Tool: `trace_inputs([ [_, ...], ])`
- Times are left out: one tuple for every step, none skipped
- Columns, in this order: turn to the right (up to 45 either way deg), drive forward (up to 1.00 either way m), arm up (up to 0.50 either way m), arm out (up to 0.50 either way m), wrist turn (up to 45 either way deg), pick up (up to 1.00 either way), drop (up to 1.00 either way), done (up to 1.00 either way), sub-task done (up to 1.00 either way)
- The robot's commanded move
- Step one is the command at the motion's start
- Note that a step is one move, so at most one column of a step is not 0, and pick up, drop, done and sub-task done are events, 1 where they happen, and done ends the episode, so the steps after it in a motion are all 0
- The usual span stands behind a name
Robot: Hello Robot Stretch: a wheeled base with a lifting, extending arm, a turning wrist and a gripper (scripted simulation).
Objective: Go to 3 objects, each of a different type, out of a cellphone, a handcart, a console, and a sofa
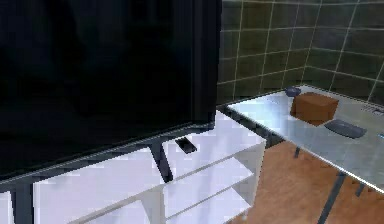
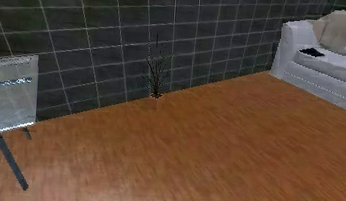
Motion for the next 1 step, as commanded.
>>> trace_inputs([
  [45.0,0.0,0.0,0.0,0.0,0.0,0.0,0.0,0.0],
])
